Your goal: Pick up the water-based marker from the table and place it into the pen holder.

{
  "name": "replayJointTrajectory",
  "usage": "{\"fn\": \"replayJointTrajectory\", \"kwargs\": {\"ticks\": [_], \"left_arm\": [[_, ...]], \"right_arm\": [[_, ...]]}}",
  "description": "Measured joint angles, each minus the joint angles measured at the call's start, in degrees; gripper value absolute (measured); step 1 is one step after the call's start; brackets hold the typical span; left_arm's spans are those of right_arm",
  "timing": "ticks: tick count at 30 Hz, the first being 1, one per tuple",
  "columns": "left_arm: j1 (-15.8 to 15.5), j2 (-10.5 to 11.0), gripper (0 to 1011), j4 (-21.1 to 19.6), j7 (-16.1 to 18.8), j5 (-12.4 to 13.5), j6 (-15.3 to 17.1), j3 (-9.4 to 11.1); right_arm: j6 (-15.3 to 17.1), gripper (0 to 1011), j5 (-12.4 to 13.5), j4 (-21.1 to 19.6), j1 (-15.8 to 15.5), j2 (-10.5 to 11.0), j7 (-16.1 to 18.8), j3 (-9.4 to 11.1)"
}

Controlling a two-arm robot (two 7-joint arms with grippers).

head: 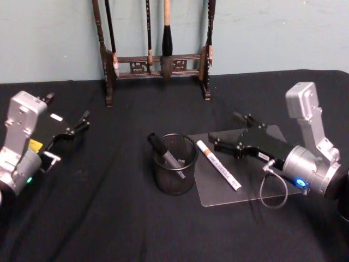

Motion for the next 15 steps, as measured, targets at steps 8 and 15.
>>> {"fn": "replayJointTrajectory", "kwargs": {"ticks": [8,15], "left_arm": [[0.00,0.00,1001,0.00,0.00,0.00,0.00,0.00],[0.00,0.00,1001,0.00,0.00,0.00,0.00,0.00]], "right_arm": [[5.49,1002,-2.86,0.02,1.43,1.03,0.09,-2.21],[8.73,1002,-5.23,0.83,3.09,1.25,0.63,-4.08]]}}
